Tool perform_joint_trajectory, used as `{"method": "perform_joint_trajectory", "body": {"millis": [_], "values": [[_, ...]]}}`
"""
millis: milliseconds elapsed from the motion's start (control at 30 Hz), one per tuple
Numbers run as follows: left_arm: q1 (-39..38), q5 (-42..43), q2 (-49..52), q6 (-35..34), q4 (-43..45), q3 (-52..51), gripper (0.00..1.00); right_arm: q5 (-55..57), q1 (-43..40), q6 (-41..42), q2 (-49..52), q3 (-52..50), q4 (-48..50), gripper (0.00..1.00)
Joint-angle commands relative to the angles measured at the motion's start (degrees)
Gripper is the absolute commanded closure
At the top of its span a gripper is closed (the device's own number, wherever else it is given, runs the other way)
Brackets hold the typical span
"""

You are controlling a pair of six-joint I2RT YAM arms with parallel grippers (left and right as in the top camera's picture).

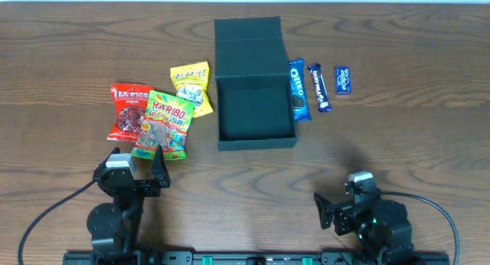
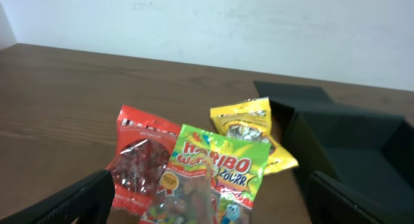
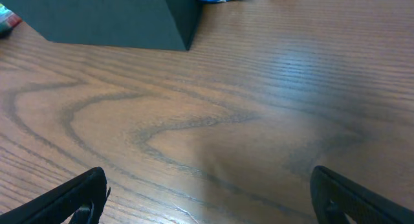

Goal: Pack container
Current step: 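Reach the left gripper down to the green Haribo bag and grasp it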

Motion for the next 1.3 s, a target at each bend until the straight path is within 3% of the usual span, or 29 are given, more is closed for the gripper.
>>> {"method": "perform_joint_trajectory", "body": {"millis": [0, 333, 567, 700, 967, 1267], "values": [[0.09, 1.11, 3.74, -1.22, 2.34, 4.72, 0.05, -0.07, 0.90, 0.59, -0.52, -0.35, 0.11, 0.01], [0.09, 2.40, 32.68, 1.77, 4.39, 21.94, 0.05, -0.07, 0.90, 0.59, -0.52, -0.35, 0.11, 0.01], [0.07, 2.38, 59.12, 5.22, -3.89, 40.96, 0.05, -0.07, 0.90, 0.59, -0.52, -0.35, 0.11, 0.01], [0.09, 2.38, 70.16, 9.27, -7.06, 46.95, 0.05, -0.07, 0.90, 0.61, -0.52, -0.35, 0.11, 0.01], [0.07, 2.91, 82.25, 7.74, -5.60, 47.65, 0.05, -0.09, 0.90, 0.61, -0.52, -0.35, 0.11, 0.01], [0.07, 8.20, 88.37, 5.97, -6.10, 47.63, 0.05, -0.07, 0.90, 0.59, -0.52, -0.35, 0.11, 0.01]]}}
